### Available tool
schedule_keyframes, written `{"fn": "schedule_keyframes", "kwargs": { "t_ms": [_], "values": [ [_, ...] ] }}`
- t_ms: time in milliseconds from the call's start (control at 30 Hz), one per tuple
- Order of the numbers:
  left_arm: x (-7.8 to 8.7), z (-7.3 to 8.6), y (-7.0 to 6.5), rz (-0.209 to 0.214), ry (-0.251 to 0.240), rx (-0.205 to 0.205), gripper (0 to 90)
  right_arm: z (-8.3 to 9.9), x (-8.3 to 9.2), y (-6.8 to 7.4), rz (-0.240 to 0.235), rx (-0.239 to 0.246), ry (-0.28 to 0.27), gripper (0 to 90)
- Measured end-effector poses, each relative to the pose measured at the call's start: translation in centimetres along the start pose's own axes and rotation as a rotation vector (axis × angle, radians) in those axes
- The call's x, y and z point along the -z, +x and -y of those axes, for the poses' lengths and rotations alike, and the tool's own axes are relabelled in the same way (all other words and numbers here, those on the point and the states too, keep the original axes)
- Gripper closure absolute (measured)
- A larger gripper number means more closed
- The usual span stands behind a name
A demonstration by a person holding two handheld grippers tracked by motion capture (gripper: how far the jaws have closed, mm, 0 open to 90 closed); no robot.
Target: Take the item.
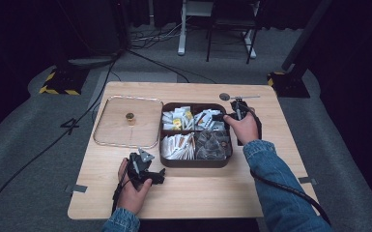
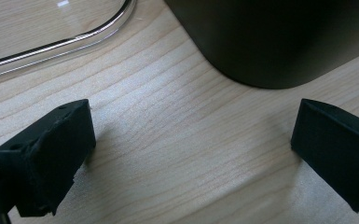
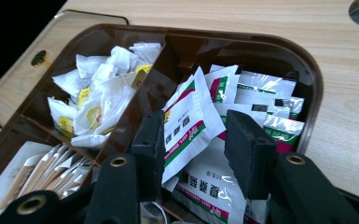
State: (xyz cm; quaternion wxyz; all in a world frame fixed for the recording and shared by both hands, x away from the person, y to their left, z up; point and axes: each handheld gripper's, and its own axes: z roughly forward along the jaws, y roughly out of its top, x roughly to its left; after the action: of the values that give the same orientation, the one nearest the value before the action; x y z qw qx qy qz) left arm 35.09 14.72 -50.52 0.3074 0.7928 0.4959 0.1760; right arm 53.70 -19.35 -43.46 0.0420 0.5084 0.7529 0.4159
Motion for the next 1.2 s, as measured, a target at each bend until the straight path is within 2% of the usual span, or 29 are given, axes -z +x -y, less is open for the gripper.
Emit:
{"fn": "schedule_keyframes", "kwargs": {
  "t_ms": [100, 300, 567, 767, 967, 1200],
  "values": [
    [0.0, 0.0, 0.0, 0.001, 0.001, -0.003, 0.1, -0.2, -0.4, 0.3, -0.011, -0.008, -0.005, 59.8],
    [0.0, 0.0, 0.0, 0.001, -0.001, -0.003, 0.1, -0.4, -0.8, 1.5, -0.036, 0.008, -0.008, 60.9],
    [-0.1, -0.1, 0.0, 0.003, -0.002, -0.003, 0.1, -0.2, -2.1, 2.6, -0.038, 0.032, 0.023, 64.4],
    [-0.1, -0.1, 0.0, 0.006, -0.003, -0.006, 0.1, -0.1, -3.2, 3.1, -0.022, 0.052, 0.044, 70.4],
    [-0.1, -0.1, 0.0, 0.007, -0.002, -0.010, 0.1, 0.3, -4.3, 3.5, -0.007, 0.051, 0.056, 79.4],
    [-0.1, -0.1, 0.0, 0.007, -0.003, -0.010, 0.1, 0.3, -4.3, 3.9, 0.026, 0.039, 0.041, 85.5]
  ]
}}
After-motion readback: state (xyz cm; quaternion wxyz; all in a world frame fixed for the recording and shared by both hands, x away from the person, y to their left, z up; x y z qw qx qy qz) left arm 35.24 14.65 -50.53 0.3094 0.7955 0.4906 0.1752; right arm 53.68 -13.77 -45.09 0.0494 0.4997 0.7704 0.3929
